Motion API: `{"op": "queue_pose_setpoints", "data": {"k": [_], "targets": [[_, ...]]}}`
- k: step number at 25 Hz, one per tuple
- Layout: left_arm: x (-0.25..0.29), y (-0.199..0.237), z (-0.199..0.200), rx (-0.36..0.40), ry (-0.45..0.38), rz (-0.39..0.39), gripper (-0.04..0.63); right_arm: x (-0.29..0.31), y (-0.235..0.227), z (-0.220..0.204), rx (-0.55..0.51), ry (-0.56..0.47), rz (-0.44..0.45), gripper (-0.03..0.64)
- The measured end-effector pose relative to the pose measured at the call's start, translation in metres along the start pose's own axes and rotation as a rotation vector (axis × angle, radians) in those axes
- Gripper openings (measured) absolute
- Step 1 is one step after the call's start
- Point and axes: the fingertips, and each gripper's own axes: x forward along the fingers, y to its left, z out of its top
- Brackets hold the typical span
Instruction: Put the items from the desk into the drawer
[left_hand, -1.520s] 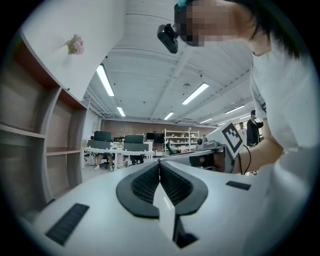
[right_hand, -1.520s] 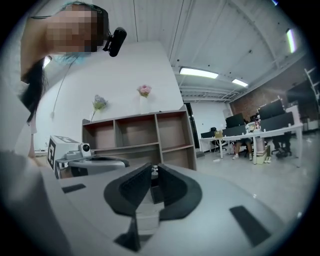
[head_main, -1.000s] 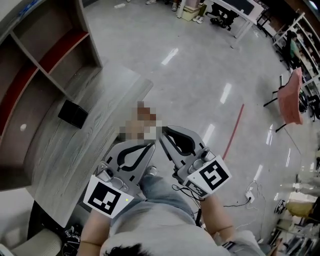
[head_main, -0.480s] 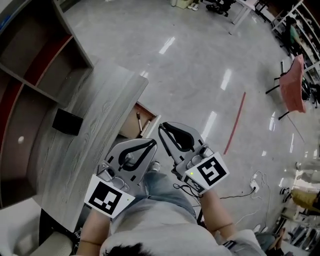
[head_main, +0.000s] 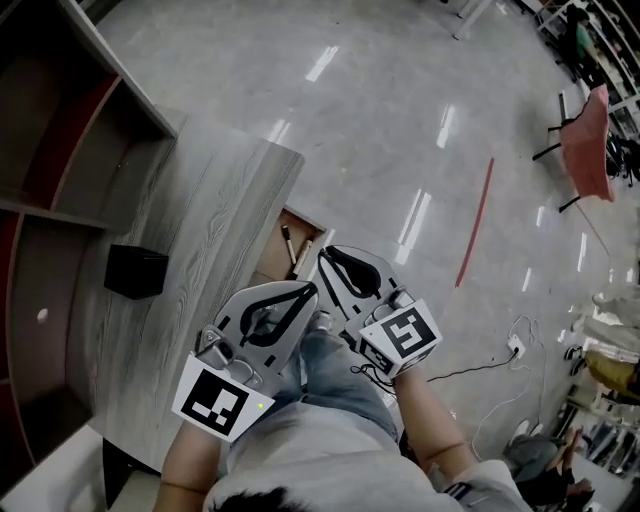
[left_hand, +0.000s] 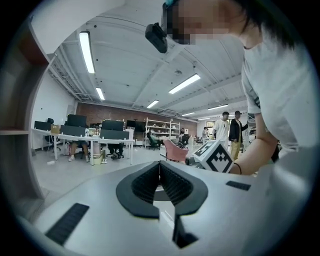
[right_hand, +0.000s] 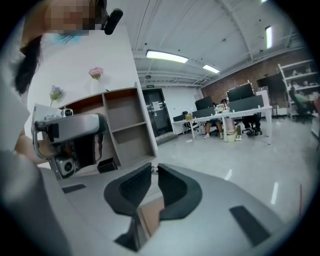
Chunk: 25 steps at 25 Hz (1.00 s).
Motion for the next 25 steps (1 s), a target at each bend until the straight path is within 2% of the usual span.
{"op": "queue_pose_setpoints", "data": {"k": [7, 12, 20, 25], "targets": [[0.006, 0.019, -0.019, -0.013, 0.01, -0.085, 0.011, 0.038, -0.014, -0.066, 0.043, 0.148, -0.061, 0.051], [0.008, 0.033, -0.031, -0.035, 0.019, -0.111, 0.011, 0.055, -0.015, -0.106, 0.065, 0.236, -0.075, 0.051], [0.005, 0.054, -0.046, -0.055, 0.045, -0.102, 0.011, 0.076, -0.016, -0.159, 0.054, 0.388, -0.067, 0.052], [-0.002, 0.064, -0.053, -0.078, 0.055, -0.075, 0.011, 0.082, -0.012, -0.174, 0.04, 0.442, -0.061, 0.054]]}}
